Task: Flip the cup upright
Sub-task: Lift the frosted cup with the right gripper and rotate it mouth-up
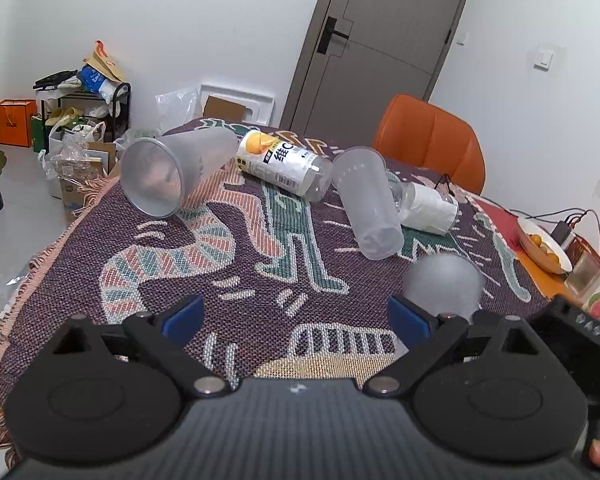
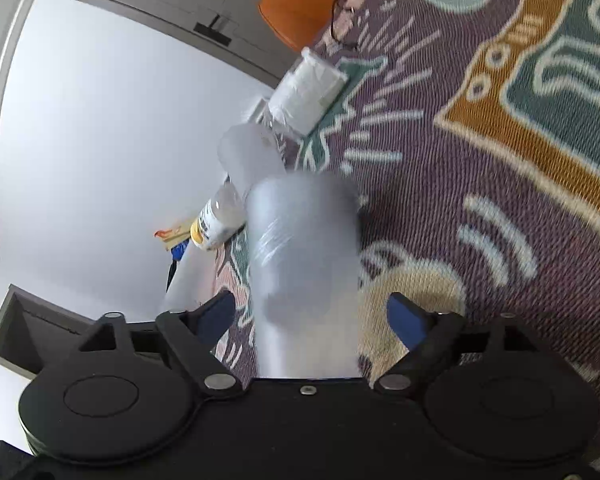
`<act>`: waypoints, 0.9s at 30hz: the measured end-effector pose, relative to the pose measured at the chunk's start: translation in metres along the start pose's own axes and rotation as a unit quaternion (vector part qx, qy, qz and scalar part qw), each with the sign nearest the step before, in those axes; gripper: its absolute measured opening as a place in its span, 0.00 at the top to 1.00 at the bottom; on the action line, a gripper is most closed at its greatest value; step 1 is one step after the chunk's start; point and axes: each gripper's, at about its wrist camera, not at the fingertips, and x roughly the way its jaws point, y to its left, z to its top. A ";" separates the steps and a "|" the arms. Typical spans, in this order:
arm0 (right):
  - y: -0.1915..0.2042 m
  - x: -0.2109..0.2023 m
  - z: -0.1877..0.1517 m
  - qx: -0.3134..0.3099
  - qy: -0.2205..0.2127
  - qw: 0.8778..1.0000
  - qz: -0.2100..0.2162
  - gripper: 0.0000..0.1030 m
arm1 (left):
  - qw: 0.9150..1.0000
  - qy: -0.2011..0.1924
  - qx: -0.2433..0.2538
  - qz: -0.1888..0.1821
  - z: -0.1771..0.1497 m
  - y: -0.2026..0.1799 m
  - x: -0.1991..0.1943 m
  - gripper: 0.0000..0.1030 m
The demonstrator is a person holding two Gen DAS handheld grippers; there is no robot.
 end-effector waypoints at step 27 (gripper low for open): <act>-0.026 -0.019 0.039 -0.123 -0.033 0.992 -0.007 0.08 | 0.997 0.040 0.061 -0.013 0.027 -0.047 0.043 0.06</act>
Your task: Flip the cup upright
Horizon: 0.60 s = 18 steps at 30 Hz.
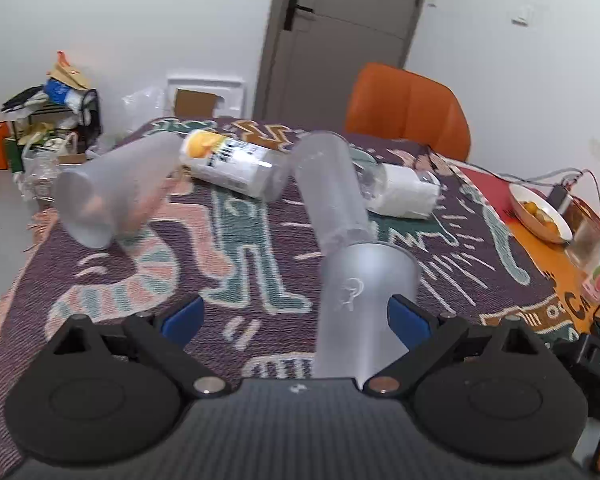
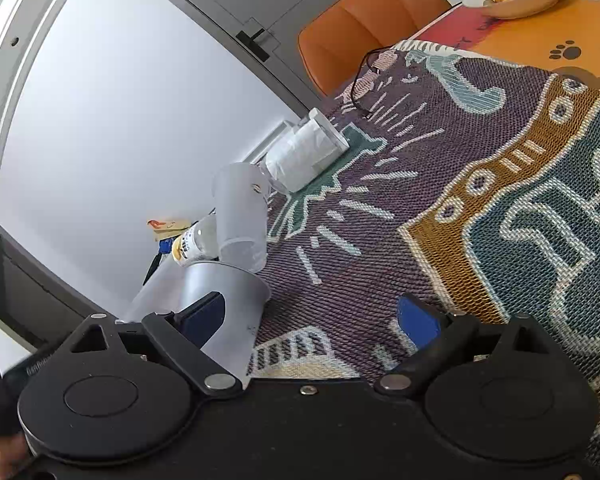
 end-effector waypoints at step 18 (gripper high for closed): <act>-0.019 -0.001 0.006 -0.008 0.001 1.000 0.022 0.08 | 0.997 0.069 0.034 -0.031 0.020 -0.032 0.069 0.08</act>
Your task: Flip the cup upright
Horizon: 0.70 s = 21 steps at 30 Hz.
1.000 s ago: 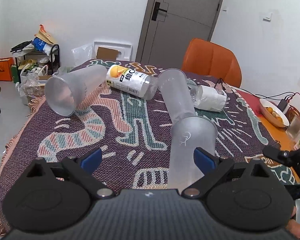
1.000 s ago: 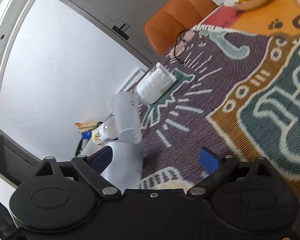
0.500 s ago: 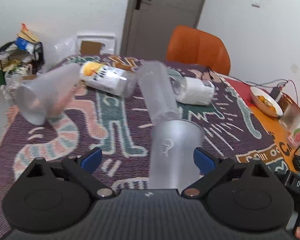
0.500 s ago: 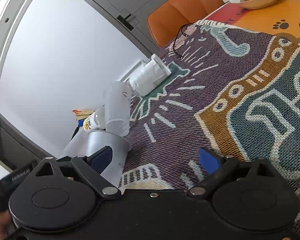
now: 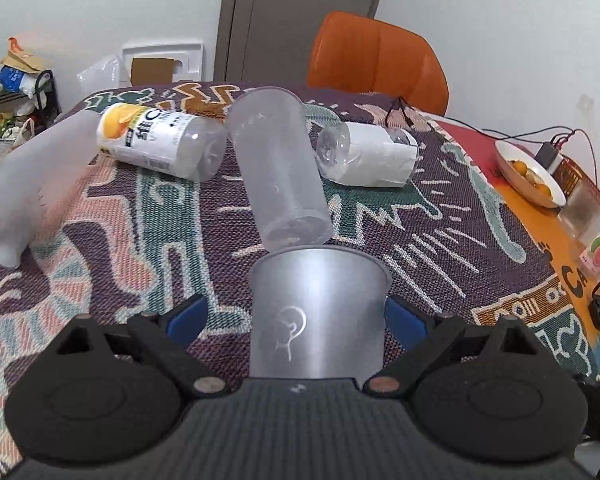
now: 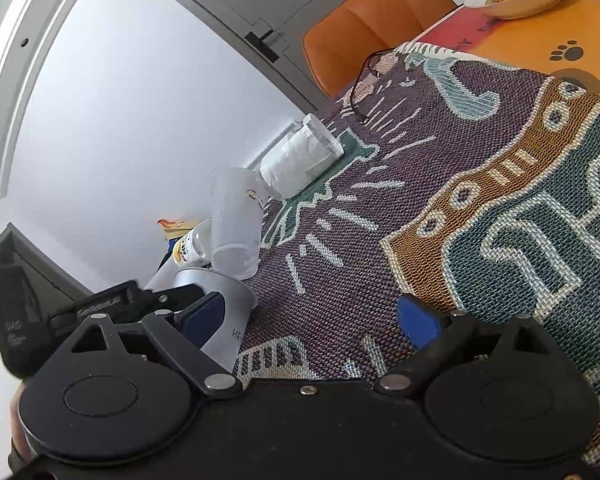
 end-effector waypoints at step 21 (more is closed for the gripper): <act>0.007 -0.011 0.001 -0.004 -0.016 1.000 -0.013 0.08 | 0.997 -0.054 0.042 -0.028 0.005 -0.024 -0.035 0.24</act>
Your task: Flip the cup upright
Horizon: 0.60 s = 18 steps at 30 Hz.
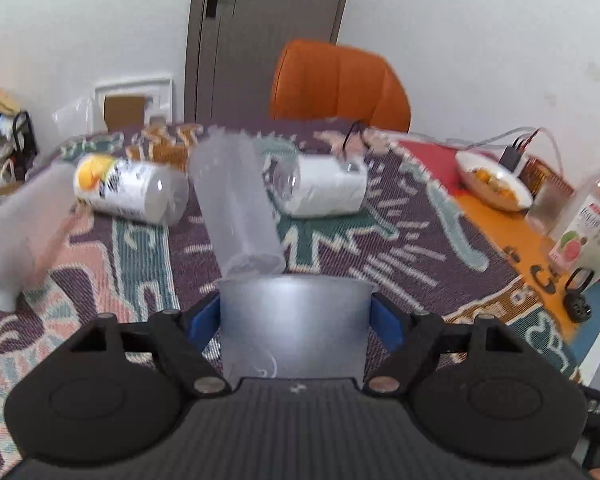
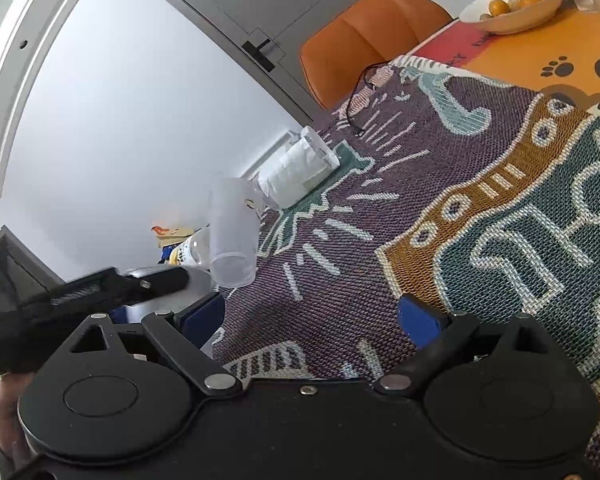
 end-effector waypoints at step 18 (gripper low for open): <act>0.037 -0.016 -0.007 -0.041 -0.017 0.999 0.002 0.08 | 0.990 -0.132 0.011 0.039 -0.014 -0.004 -0.073 0.25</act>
